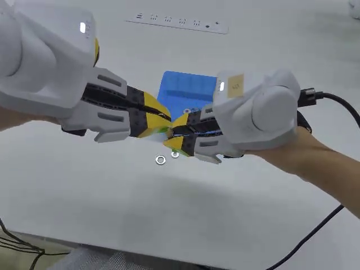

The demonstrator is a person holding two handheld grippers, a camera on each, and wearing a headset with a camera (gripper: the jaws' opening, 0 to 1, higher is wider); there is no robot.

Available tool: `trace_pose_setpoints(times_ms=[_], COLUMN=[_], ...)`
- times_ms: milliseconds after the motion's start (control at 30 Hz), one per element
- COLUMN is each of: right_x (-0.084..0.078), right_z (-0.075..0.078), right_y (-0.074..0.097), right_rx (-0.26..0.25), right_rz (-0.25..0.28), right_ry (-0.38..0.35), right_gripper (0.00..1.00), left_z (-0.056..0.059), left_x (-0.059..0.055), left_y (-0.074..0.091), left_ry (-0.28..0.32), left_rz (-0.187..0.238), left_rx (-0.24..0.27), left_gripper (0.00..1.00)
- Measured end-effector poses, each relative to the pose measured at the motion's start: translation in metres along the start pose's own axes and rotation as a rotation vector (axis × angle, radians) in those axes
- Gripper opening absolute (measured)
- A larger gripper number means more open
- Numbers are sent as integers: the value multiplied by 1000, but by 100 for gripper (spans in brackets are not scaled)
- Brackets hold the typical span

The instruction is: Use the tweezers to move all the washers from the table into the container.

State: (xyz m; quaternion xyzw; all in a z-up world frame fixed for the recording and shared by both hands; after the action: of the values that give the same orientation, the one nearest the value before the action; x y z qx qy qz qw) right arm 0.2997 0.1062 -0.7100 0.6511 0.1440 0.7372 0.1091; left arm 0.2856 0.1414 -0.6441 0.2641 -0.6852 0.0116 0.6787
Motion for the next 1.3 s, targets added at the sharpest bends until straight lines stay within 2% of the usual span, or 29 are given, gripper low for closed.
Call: trace_pose_setpoints(times_ms=[33, 67, 200, 333, 633, 933, 1000, 1233, 1300], right_x=[-1, -4, -12, -17, -29, -38, -41, -47, -47], right_z=[-1, -1, -2, -1, 3, 3, 4, 7, 7], right_y=[-1, -2, -5, -6, -9, -14, -16, -18, -18], right_rx=[3, 7, 11, 8, 0, 4, 2, 7, 5], right_rz=[-1, -3, -12, -11, -23, -38, -38, -45, -41], right_ry=[-2, -4, -23, -43, -69, -87, -96, -110, -115], right_gripper=[11, 11, 11, 11, 11, 11, 11, 11, 11], left_z=[0, 5, 1, 5, 0, -2, -9, -10, -10], left_x=[-1, -4, -11, -15, -30, -37, -41, -46, -45], left_y=[0, -1, -2, -4, -12, -16, -17, -21, -21], left_ry=[2, 10, 31, 46, 83, 126, 116, 128, 135], left_rz=[-2, -4, -17, -17, -14, -25, -31, -41, -33], left_rx=[0, -1, -3, -1, 0, -8, -5, -16, -19], left_gripper=[6, 6, 6, 6, 6, 6, 6, 6, 6])
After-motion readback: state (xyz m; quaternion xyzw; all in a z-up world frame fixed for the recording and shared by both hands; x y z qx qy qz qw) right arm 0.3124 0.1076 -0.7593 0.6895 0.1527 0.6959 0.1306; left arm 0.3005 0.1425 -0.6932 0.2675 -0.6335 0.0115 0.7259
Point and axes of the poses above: the centre of the closed fingertips' face, and the gripper's own axes: y roughly backward along the fingers, z roughly to its right, x roughly out of its top, the point moved 4 cm from there along y, roughly backward along the fingers, and after that the axes turned 14 degrees about z, right-handed, at the moved point
